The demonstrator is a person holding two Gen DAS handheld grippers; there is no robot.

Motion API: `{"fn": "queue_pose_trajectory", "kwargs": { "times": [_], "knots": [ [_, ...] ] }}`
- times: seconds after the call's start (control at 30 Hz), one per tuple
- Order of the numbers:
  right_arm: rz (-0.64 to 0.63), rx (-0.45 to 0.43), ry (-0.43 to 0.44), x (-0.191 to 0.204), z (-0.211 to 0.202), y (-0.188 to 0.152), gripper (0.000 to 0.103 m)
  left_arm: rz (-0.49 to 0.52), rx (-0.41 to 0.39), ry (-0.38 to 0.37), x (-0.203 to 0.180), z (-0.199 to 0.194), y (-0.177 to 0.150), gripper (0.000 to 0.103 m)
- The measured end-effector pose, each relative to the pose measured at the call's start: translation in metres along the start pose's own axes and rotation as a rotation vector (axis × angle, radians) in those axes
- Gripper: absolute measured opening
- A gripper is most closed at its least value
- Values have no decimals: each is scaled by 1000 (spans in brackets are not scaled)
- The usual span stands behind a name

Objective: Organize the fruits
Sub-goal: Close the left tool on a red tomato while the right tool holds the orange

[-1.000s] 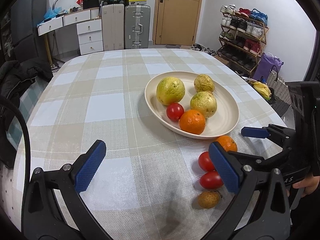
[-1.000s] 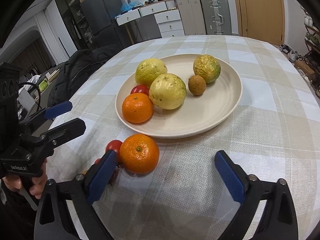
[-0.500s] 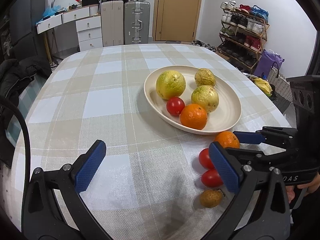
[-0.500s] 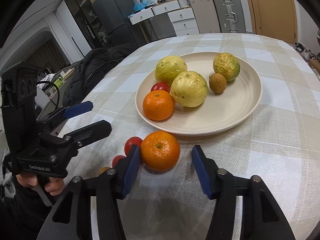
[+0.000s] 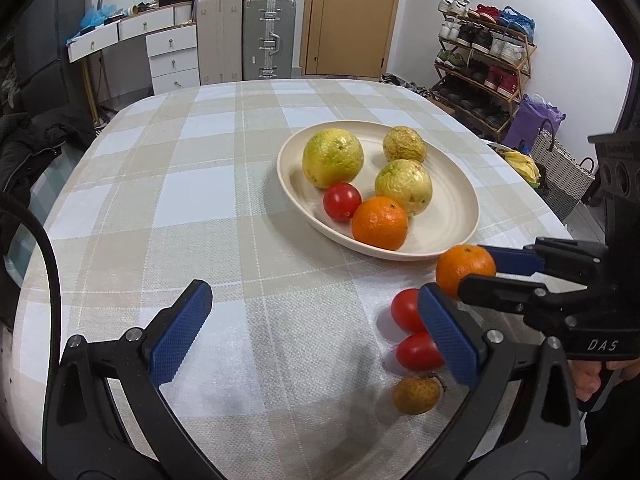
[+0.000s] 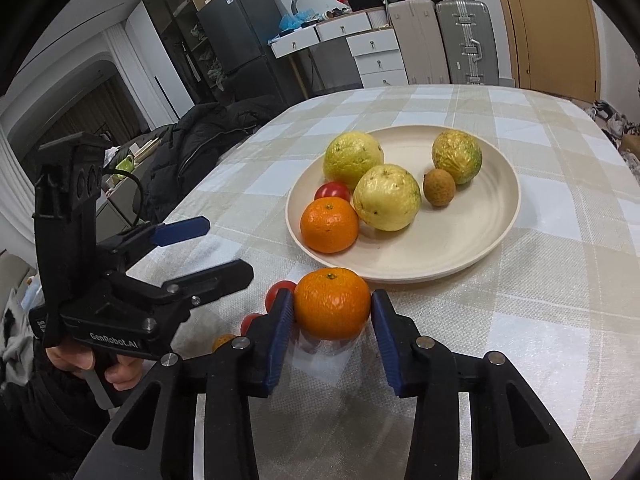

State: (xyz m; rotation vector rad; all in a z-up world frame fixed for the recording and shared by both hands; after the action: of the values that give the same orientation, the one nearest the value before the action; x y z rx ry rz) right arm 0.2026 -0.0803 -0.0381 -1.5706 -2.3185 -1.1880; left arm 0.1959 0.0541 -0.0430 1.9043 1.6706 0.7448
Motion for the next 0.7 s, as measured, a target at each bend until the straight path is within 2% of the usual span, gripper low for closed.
{"fn": "queue_pose_trajectory", "kwargs": {
  "times": [0.33,0.4,0.7],
  "knots": [
    [38,-75,15,-11,-26,14,40,53,10,-87,-29,11,-1,100],
    [43,-82,15,-13,-28,15,40,71,23,-104,-35,14,-1,86],
    [51,-88,11,-16,-29,17,40,102,43,-178,-52,20,0,56]
  ]
}}
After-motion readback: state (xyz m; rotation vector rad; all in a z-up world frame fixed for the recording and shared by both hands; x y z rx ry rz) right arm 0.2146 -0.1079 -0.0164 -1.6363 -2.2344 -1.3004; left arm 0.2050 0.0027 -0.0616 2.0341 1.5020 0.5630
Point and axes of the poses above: each gripper's, at about its wrist camera, not at the fingertips, and z roughly the way its jaws point, x to its left, y to its top, the point moved 4 cm from there along z, roughly the way its jaws point, and after that the axes turned 15 degrees about z, right-handed, at the moved point
